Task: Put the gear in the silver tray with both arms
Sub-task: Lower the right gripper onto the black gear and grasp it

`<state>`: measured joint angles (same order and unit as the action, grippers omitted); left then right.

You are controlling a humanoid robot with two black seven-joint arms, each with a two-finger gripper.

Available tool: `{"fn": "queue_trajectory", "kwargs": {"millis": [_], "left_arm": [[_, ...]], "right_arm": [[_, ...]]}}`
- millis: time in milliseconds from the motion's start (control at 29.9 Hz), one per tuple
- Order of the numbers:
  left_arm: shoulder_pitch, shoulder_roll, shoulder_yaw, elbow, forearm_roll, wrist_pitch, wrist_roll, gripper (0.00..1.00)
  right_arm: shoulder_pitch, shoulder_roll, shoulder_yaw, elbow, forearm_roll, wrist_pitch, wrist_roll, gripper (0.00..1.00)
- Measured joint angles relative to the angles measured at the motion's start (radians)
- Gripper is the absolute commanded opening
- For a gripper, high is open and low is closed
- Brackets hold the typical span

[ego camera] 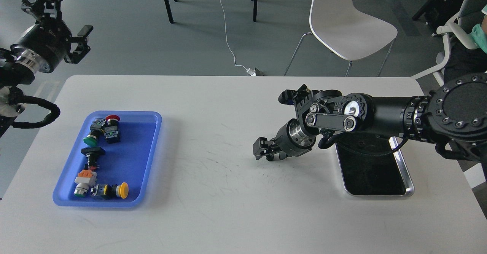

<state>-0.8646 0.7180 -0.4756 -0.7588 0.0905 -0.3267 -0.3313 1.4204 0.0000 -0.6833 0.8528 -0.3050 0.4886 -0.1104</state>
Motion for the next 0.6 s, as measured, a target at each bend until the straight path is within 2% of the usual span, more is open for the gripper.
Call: {"fn": "queue_trajectory", "kwargs": {"millis": [201, 435, 602], "left_arm": [[0.0, -0.001, 0.0, 0.0, 0.0, 0.0, 0.0, 0.96], [0.0, -0.004, 0.0, -0.001, 0.0, 0.0, -0.009, 0.96], [0.0, -0.005, 0.0, -0.001, 0.0, 0.0, -0.012, 0.96]], "right_arm": [[0.0, 0.0, -0.002, -0.001, 0.0, 0.0, -0.029, 0.48], [0.001, 0.0, -0.002, -0.007, -0.001, 0.0, -0.05, 0.43], [0.001, 0.0, -0.002, -0.01, -0.001, 0.0, -0.061, 0.33]]}}
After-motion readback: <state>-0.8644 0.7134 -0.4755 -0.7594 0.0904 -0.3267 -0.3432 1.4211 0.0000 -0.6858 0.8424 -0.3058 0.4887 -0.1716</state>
